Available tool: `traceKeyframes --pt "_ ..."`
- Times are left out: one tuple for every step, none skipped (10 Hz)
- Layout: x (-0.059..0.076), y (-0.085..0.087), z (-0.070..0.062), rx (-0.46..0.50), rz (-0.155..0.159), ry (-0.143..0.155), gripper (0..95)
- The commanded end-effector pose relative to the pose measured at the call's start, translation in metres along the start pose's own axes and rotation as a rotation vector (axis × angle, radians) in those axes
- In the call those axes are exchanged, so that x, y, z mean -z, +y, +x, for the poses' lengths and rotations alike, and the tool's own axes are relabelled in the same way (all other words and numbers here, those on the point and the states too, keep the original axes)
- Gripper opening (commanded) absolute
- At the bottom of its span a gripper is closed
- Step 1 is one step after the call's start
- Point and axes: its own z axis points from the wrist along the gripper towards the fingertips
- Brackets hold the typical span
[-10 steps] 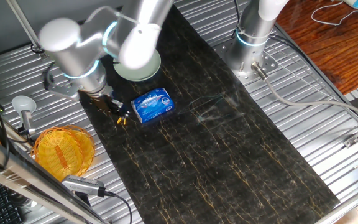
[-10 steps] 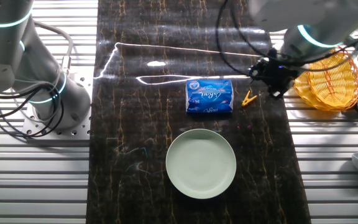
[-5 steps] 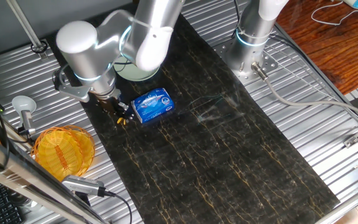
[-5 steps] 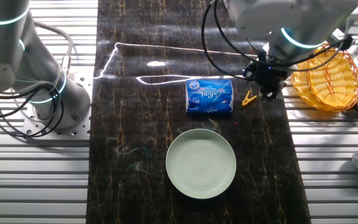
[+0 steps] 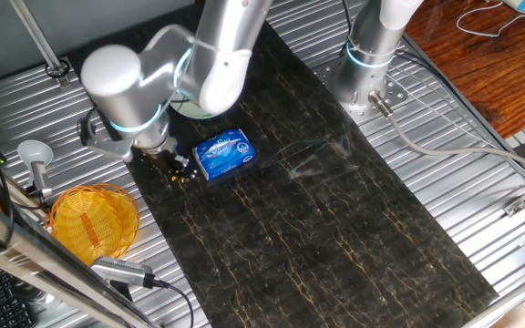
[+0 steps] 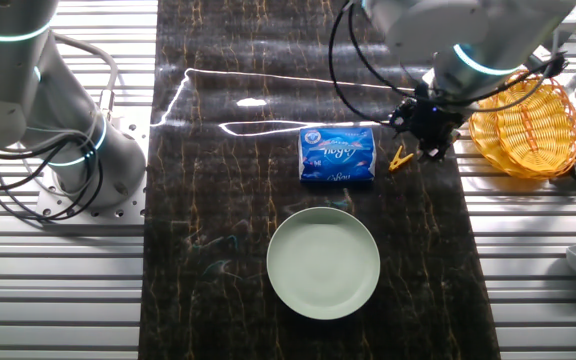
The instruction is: Use a clamp
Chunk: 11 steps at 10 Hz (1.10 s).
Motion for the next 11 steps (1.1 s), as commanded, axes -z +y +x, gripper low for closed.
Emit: traceKeyframes --pt "-0.0055 -0.0009 0.0014 0.009 0.012 0.038 57.0" --pt "-0.0065 -0.0007 0.0018 0.011 0.013 0.048 57.0" --pt "-0.0069 -0.0005 0.0016 0.014 0.011 0.058 57.0" --pt "-0.0075 0.0002 0.0013 0.014 0.013 0.074 57.0" --pt "-0.0083 0.0014 0.0009 0.01 0.018 0.081 57.0" --pt "-0.009 0.0026 0.0008 0.009 0.019 0.082 57.0" --pt "-0.0101 0.0034 0.001 0.008 0.019 0.081 38.0" --pt "-0.0112 0.0036 0.0014 0.011 0.019 0.081 38.0" --pt "-0.0119 0.0038 0.0017 0.013 0.02 0.08 38.0" --pt "-0.0122 0.0039 0.0019 0.015 0.022 0.08 38.0" --pt "-0.0124 0.004 0.002 0.016 0.022 0.079 38.0"
